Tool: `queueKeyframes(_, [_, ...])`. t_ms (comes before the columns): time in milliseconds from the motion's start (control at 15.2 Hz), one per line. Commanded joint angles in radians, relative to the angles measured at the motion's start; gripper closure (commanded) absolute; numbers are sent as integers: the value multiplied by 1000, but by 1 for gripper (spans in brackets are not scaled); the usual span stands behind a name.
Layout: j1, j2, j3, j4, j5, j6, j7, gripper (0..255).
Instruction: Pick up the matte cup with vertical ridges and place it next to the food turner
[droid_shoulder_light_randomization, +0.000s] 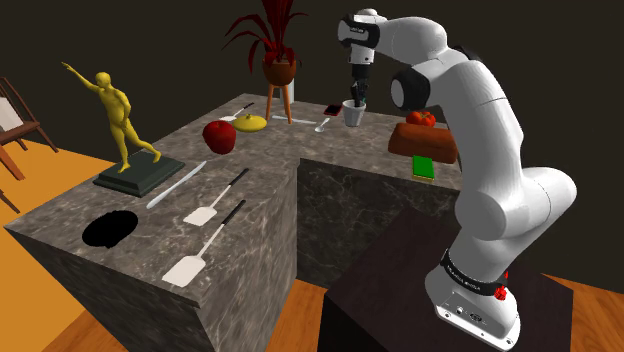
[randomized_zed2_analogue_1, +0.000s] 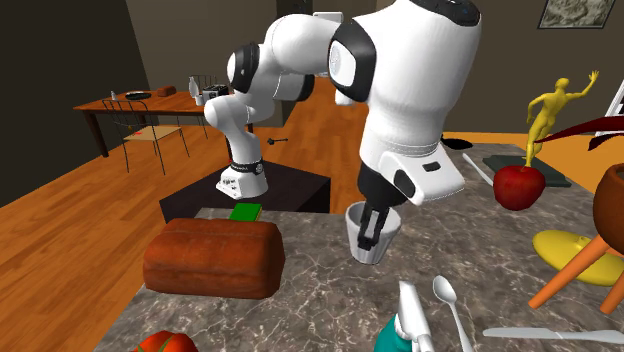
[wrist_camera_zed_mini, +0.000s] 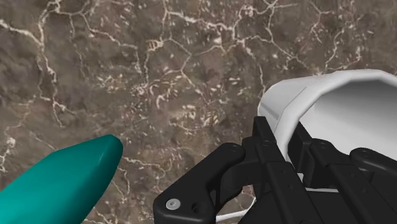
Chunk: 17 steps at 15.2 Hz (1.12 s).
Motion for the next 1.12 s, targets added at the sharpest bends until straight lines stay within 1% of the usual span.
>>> queueKeyframes(0, [-15, 23, 4, 73, 3, -48, 7, 255])
queueKeyframes(66, [25, -43, -4, -43, -5, -2, 12, 255])
queueKeyframes(132, [58, -92, -9, -125, -11, 30, 22, 255])
queueKeyframes(264, [115, -171, -13, -249, -23, 76, 47, 255])
queueKeyframes(396, [164, -234, -13, -344, -33, 109, 77, 255])
queueKeyframes(726, [271, -356, -2, -513, -55, 165, 165, 255])
queueKeyframes(1056, [364, -445, 20, -621, -69, 197, 264, 255])
